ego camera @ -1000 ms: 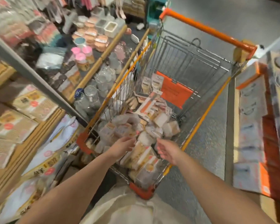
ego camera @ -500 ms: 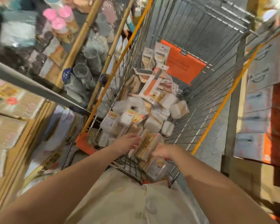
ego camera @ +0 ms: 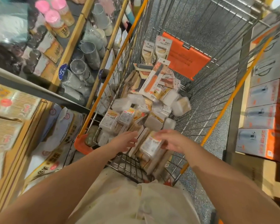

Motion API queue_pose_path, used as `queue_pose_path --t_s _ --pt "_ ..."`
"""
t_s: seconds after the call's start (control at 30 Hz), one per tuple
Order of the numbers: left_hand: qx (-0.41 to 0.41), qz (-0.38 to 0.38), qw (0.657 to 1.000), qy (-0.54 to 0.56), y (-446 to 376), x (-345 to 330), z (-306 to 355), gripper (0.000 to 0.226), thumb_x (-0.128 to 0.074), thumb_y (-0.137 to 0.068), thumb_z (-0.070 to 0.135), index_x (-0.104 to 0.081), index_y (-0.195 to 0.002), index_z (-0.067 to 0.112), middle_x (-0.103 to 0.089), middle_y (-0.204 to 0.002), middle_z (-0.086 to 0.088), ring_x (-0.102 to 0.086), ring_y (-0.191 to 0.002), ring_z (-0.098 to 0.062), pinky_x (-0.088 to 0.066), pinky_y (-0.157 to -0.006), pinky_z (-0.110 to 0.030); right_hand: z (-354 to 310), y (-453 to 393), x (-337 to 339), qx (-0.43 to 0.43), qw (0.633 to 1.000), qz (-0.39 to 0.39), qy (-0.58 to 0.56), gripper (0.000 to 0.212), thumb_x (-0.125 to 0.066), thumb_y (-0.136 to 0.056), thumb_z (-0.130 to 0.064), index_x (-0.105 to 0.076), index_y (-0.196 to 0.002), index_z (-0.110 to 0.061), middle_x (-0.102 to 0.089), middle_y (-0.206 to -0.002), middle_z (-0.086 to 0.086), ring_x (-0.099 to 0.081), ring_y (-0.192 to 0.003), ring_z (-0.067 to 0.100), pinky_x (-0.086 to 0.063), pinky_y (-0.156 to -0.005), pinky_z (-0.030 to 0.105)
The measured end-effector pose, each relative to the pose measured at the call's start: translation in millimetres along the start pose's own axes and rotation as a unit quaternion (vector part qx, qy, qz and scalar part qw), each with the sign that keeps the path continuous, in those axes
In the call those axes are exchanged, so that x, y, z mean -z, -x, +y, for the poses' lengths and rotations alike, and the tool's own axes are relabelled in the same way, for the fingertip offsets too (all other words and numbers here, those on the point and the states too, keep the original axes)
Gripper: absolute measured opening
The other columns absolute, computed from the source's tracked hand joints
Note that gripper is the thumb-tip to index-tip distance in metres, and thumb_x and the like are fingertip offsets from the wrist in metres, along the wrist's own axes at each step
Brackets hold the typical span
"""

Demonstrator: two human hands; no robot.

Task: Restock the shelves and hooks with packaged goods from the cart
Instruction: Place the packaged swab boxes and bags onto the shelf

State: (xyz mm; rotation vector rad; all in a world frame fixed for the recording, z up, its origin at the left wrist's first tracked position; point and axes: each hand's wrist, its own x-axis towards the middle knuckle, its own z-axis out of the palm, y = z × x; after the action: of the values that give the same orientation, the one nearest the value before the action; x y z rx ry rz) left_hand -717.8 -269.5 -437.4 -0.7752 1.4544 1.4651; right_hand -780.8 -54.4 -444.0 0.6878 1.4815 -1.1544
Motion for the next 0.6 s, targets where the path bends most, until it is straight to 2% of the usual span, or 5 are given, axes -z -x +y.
queue_pose_path --t_s 0.17,0.27,0.37,0.53,0.6 --pt "-0.004 -0.007 0.993 0.119 -3.3 3.5 0.2 0.028 -0.052 -0.099 0.037 -0.059 -0.119 0.018 -0.068 -0.107 -0.008 -0.065 -0.101 -0.025 -0.053 -0.09 -0.039 -23.3 -5.2 -37.5 0.046 0.996 -0.041 -0.06 0.036 -0.076 -0.076 -0.019 -0.064 -0.108 -0.007 -0.07 -0.108 0.013 -0.065 -0.107 0.031 -0.05 -0.1 0.049" --pt "-0.042 0.022 0.992 0.118 2.1 14.3 0.0 0.028 -0.053 -0.1 0.026 -0.059 -0.122 0.009 -0.068 -0.09 -0.011 -0.068 -0.076 -0.02 -0.057 -0.068 -0.033 -35.4 -12.1 -53.4 0.076 0.994 -0.05 -0.066 0.016 -0.069 -0.089 -0.023 -0.067 -0.098 -0.01 -0.071 -0.089 0.005 -0.066 -0.089 0.023 -0.05 -0.096 0.045" --pt "-0.031 0.08 0.984 0.155 0.5 31.1 -6.9 0.024 -0.057 -0.098 0.026 -0.059 -0.118 0.013 -0.07 -0.101 -0.015 -0.069 -0.094 -0.031 -0.057 -0.086 -0.046 -46.4 -27.2 -59.0 0.071 0.992 -0.025 -0.104 0.022 -0.056 -0.098 -0.032 -0.064 -0.098 -0.012 -0.064 -0.084 0.003 -0.062 -0.076 0.018 -0.054 -0.081 0.037" --pt "-0.018 0.149 0.961 0.234 4.7 59.1 -19.9 0.032 -0.059 -0.097 0.027 -0.053 -0.126 0.016 -0.067 -0.115 -0.009 -0.067 -0.104 -0.025 -0.055 -0.092 -0.041 -56.7 -71.5 -79.5 0.088 0.99 0.017 -0.112 0.015 -0.064 -0.094 -0.03 -0.065 -0.1 -0.016 -0.068 -0.094 0.004 -0.064 -0.079 0.016 -0.055 -0.073 0.03" --pt "-0.017 0.16 0.951 0.263 4.5 65.9 -21.9 0.031 -0.06 -0.096 0.025 -0.053 -0.125 0.018 -0.068 -0.115 -0.008 -0.067 -0.104 -0.023 -0.056 -0.086 -0.038 -60.5 -87.5 -95.3 0.059 0.994 0.045 -0.083 0.026 -0.067 -0.091 -0.033 -0.066 -0.108 -0.014 -0.068 -0.101 0.003 -0.064 -0.086 0.019 -0.05 -0.062 0.029"
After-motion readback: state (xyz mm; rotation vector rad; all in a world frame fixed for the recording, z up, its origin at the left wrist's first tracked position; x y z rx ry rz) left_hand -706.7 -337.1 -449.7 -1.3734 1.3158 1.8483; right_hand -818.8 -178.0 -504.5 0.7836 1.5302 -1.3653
